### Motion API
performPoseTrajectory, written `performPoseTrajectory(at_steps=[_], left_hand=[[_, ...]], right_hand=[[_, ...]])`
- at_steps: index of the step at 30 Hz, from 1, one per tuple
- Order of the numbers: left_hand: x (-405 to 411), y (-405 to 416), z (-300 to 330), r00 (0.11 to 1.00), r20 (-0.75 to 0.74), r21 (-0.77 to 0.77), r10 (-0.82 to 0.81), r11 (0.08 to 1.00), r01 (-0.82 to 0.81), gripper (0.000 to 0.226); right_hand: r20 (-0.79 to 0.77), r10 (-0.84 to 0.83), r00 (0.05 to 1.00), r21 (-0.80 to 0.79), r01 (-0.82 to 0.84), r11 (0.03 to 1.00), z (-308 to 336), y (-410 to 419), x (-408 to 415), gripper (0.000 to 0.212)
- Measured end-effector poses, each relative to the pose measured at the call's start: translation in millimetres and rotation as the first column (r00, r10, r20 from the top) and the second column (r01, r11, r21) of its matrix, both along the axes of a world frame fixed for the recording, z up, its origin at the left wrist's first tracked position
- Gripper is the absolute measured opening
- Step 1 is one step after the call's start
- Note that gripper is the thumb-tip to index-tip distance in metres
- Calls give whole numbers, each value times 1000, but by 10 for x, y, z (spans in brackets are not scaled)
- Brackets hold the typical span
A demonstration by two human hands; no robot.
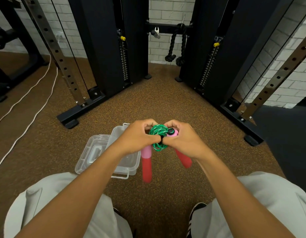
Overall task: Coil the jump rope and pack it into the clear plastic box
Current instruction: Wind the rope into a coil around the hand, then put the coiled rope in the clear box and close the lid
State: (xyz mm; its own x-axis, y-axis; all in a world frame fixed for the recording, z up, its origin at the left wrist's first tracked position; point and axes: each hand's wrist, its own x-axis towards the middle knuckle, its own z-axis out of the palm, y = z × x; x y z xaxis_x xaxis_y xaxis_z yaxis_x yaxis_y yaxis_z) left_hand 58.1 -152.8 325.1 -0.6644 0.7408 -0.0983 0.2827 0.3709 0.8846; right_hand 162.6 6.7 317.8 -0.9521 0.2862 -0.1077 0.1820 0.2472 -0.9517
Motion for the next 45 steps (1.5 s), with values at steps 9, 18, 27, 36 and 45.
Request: performPoseTrajectory(at_steps=[9, 18, 27, 36, 45], left_hand=[[-150, -128, 121, 988, 152, -16, 28, 1000, -25, 14], [-326, -158, 165, 930, 317, 43, 185, 977, -209, 20], [-526, -209, 130, 950, 263, -36, 169, 986, -166, 22], [-880, -237, -143, 955, 266, -162, 133, 982, -92, 20], [-1474, -351, -685, 954, 274, -276, 121, 960, -43, 28]], right_hand=[[43, 131, 990, -343, -108, 933, -27, -13, 23, 32], [123, 347, 930, -689, -172, 704, -386, -296, -8, 58], [177, 351, 920, -641, -163, 750, -703, -507, -90, 39], [250, 214, 944, -610, -18, 792, -1086, -657, -355, 32], [315, 141, 938, -601, 82, 795, -1609, -926, -820, 23]])
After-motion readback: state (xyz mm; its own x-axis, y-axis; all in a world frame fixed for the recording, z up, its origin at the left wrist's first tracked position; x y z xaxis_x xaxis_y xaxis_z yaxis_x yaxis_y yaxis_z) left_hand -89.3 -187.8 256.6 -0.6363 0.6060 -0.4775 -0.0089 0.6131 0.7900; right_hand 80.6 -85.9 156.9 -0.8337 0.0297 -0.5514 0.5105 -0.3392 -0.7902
